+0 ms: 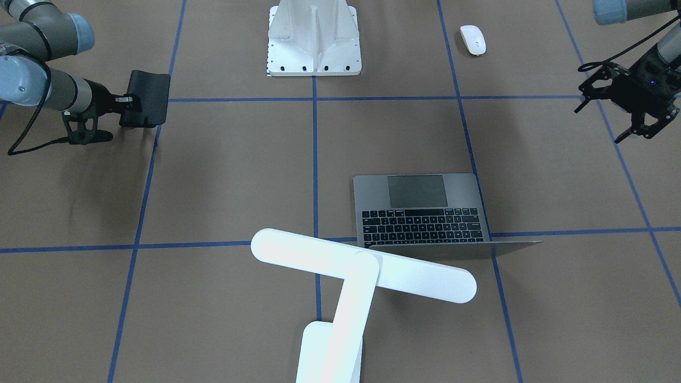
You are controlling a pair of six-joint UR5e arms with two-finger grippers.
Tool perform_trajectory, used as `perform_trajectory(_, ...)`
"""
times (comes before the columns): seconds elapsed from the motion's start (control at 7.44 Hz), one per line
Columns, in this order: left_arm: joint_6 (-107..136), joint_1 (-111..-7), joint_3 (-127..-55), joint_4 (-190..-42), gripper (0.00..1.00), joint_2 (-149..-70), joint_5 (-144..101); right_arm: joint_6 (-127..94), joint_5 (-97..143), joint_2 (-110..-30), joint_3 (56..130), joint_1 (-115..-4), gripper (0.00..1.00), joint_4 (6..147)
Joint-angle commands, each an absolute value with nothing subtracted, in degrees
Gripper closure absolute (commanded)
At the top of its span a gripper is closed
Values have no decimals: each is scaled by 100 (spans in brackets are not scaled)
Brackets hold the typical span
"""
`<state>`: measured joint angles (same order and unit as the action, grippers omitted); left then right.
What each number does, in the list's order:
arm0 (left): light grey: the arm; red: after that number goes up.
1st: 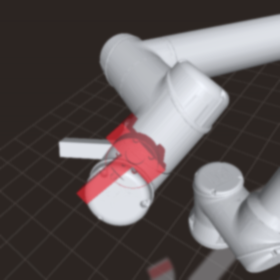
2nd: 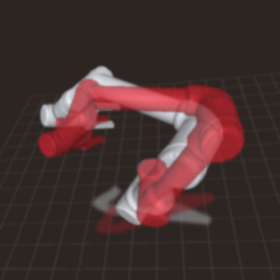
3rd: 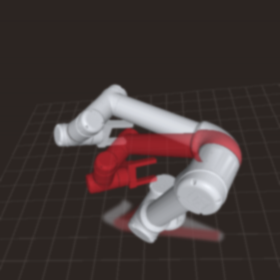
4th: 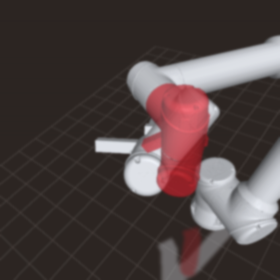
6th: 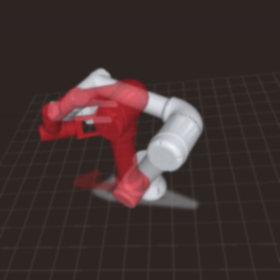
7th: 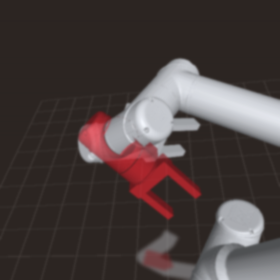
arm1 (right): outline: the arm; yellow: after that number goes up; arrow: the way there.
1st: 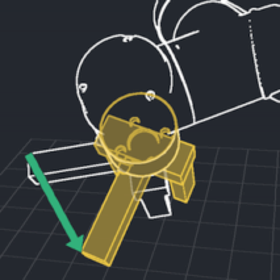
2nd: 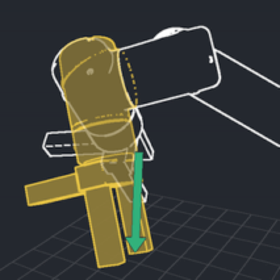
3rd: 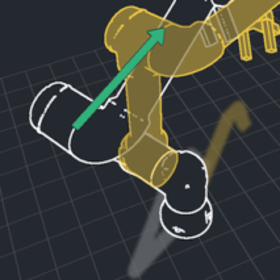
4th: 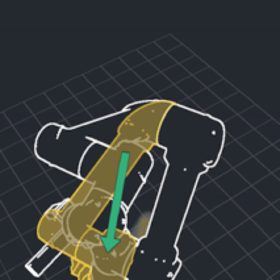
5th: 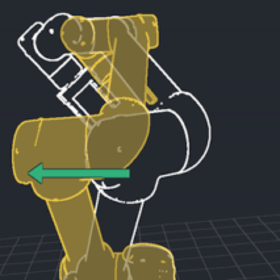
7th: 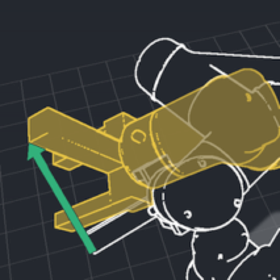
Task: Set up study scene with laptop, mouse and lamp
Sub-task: 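Close the right gripper on the black object's near end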
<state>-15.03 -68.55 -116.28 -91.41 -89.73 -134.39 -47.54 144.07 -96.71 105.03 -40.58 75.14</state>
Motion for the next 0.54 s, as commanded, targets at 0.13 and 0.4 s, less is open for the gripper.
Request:
perform_trajectory(0.13,-1503,-6855,-11619,-9132,1,-8974,-13438,-4711,14440,-9685,10538,-4087,48,7523)
perform_trajectory(0.4,-1503,-6847,-11619,-9141,1,-8974,-13438,-4720,14440,-9694,10512,-4070,43,7558)
